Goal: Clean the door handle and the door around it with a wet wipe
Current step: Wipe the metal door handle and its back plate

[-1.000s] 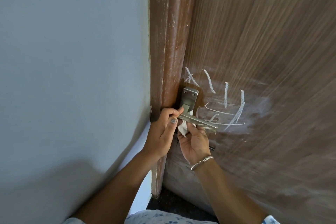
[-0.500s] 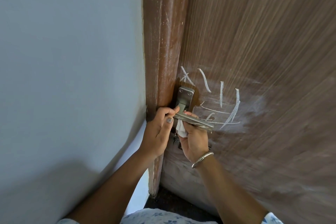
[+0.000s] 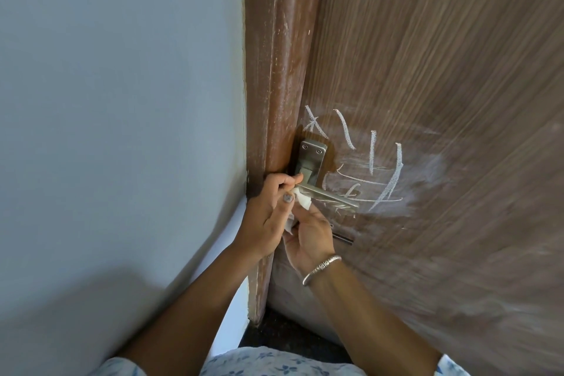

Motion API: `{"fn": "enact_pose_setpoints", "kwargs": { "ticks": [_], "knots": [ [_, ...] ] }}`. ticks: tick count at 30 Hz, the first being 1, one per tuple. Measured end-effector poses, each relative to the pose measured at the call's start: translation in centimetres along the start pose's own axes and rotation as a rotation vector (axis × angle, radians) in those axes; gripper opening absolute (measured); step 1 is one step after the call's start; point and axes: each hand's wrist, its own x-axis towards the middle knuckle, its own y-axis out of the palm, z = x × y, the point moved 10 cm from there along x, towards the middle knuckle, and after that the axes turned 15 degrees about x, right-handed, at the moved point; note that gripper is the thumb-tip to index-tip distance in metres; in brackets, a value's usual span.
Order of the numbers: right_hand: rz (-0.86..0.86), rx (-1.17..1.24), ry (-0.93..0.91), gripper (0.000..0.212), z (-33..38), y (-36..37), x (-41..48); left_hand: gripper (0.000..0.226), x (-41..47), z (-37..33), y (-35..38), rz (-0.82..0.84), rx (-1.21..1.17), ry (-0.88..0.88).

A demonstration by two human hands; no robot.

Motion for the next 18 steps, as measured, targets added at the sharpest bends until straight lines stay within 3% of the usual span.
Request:
{"fn": "enact_pose_setpoints", "kwargs": {
  "ticks": [4, 6, 7, 8, 10, 13, 16, 17, 18],
  "knots": [
    [0.002, 0.046, 0.045, 0.029, -0.9, 0.7, -0.3, 0.058, -0.5, -0.5, 0.1, -0.026, 0.054, 0.045],
    [-0.003, -0.060, 0.039, 0.031, -0.8, 1.0, -0.8, 0.056, -0.9, -0.9, 0.2, -0.046, 0.100, 0.076],
    [-0.013, -0.274, -0.043, 0.029, 0.1, 1.0, -0.9, 0.057, -1.1, -1.1, 0.1, -0.067, 0.105, 0.087],
    [0.008, -0.640, -0.166, 0.031, 1.2, 1.7, -1.1, 0.059, -1.1, -1.2, -0.1, -0.089, 0.100, 0.093],
    [-0.015, -1.189, -0.504, 0.043, 3.6, 3.1, -1.5, 0.065, -1.0, -1.3, -0.2, -0.111, 0.095, 0.087],
    [-0.008, -1.398, -0.524, 0.047, 2.3, 3.0, -1.3, 0.067, -0.9, -1.2, -0.2, -0.091, 0.105, 0.079],
    [-0.059, -1.389, -0.481, 0.047, 2.2, 1.8, -0.1, 0.071, -0.8, -1.0, 0.0, -0.071, 0.133, 0.070],
    [-0.089, -1.290, -0.407, 0.048, 2.1, 1.0, 0.3, 0.072, -0.8, -1.0, -0.1, -0.078, 0.141, 0.068],
    [-0.140, -1.042, -0.308, 0.047, 2.1, 0.3, 0.2, 0.072, -0.7, -0.9, -0.1, -0.084, 0.139, 0.068]
  ]
}}
